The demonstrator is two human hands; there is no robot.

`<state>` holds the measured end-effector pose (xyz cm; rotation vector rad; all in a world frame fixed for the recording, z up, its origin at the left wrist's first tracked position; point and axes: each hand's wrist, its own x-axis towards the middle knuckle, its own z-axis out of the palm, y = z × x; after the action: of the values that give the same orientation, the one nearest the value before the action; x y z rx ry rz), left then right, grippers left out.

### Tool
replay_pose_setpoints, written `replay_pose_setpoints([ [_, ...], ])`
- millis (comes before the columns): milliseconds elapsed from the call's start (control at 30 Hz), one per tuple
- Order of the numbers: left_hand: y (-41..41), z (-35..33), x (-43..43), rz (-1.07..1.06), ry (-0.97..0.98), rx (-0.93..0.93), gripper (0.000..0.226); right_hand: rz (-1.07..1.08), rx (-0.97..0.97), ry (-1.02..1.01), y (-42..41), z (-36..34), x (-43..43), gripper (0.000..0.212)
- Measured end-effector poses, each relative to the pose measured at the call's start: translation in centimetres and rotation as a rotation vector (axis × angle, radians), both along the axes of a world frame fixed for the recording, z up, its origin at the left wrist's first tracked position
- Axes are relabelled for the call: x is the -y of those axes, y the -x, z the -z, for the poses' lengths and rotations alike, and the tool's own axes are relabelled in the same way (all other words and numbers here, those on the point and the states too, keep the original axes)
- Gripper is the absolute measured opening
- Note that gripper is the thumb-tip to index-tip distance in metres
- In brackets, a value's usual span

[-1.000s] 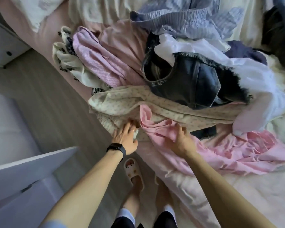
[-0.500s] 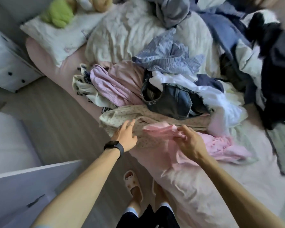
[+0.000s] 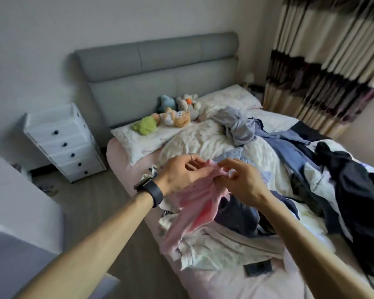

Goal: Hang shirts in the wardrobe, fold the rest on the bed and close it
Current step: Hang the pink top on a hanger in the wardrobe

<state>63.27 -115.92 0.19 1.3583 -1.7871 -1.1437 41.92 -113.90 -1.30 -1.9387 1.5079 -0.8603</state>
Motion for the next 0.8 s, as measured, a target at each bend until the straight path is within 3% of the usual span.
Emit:
replay_pose_setpoints([
  [200, -4.1, -5.8, 0.4, -0.283, 0.202, 0.147, 0.031, -0.09, 0.125, 0.091, -5.4, -3.4, 4.3, 0.028],
  [300, -5.8, -7.0, 1.0, -0.525, 0.186, 0.147, 0.024, -0.093, 0.263, 0.11, -7.5, -3.2, 4.2, 0.042],
  [400, -6.8, -7.5, 0.4, -0.712, 0.078, -0.098, 0.015, -0.258, 0.254, 0.06, -9.5, -1.7, 2.1, 0.04],
  [467, -7.2, -7.5, -0.6, -0.806, 0.041, -0.292, 0.015, -0.337, 0.157, 0.029, -11.1, -0.2, 0.7, 0.057],
  [533, -7.6, -7.3, -1.7, -0.9, 0.045, -0.373, 0.016, -0.361, 0.027, 0.002, -12.5, 1.4, -0.1, 0.081],
  [567, -8.1, -6.9, -2.6, -0.967, 0.058, -0.391, 0.017, -0.373, -0.058, -0.003, -13.2, 2.2, -0.6, 0.082],
  [700, -11.3, -5.8, -6.4, -1.206, 0.117, -0.384, 0.018, -0.36, -0.253, 0.114, -14.3, 3.8, -0.7, 0.024],
  [800, -15.3, -4.6, -11.5, -1.354, 0.116, -0.313, 0.017, -0.43, -0.246, 0.158, -14.7, 3.0, 0.7, 0.013],
])
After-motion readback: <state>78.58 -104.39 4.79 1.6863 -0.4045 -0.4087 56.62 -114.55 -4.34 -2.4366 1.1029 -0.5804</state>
